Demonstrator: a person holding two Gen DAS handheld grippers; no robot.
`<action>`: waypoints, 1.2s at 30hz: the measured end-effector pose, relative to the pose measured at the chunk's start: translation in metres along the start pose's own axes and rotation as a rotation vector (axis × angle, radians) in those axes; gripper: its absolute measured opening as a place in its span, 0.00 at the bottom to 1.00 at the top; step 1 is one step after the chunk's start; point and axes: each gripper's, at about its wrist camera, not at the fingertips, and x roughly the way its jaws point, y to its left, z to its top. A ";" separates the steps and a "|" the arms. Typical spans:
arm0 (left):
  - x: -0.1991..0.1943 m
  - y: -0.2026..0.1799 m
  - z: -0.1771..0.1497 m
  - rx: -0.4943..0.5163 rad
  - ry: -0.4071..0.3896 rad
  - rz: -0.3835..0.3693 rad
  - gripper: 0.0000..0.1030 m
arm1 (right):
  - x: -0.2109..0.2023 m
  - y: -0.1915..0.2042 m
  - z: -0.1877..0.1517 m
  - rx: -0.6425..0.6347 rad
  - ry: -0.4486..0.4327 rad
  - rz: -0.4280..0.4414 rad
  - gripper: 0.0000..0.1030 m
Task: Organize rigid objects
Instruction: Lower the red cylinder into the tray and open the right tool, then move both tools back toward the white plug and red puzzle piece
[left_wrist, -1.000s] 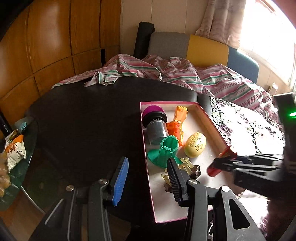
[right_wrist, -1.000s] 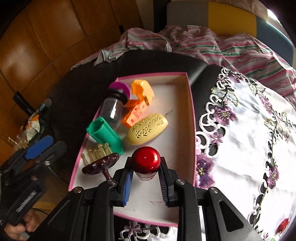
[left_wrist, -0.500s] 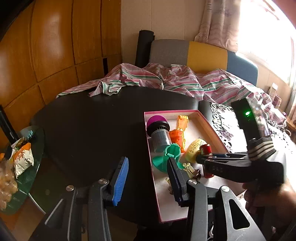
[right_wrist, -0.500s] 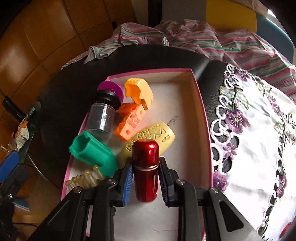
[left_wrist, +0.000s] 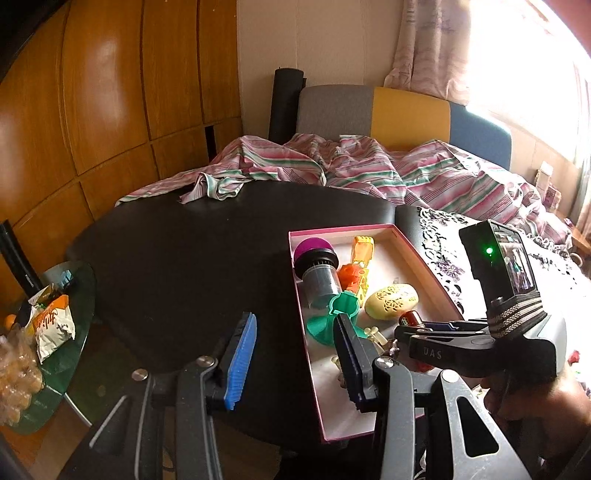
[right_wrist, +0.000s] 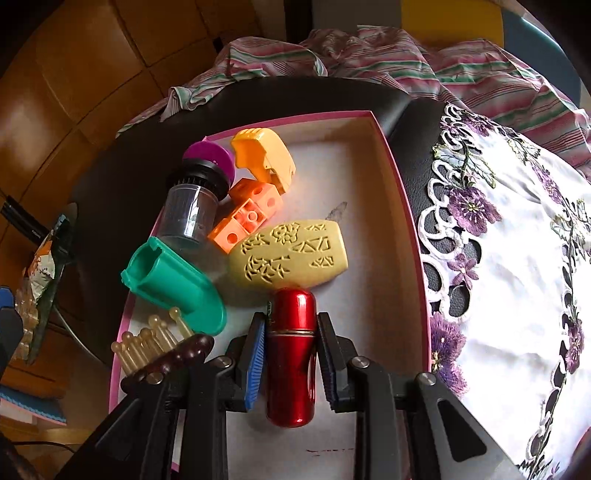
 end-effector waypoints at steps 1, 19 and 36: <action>0.000 0.000 0.000 0.002 0.000 0.000 0.43 | 0.000 0.000 0.000 0.001 0.000 0.000 0.25; -0.002 -0.005 -0.003 0.014 0.011 -0.006 0.45 | -0.024 -0.005 -0.012 0.023 -0.046 -0.019 0.30; -0.002 -0.015 -0.005 0.046 0.018 -0.020 0.49 | -0.066 -0.015 -0.024 0.026 -0.136 -0.054 0.31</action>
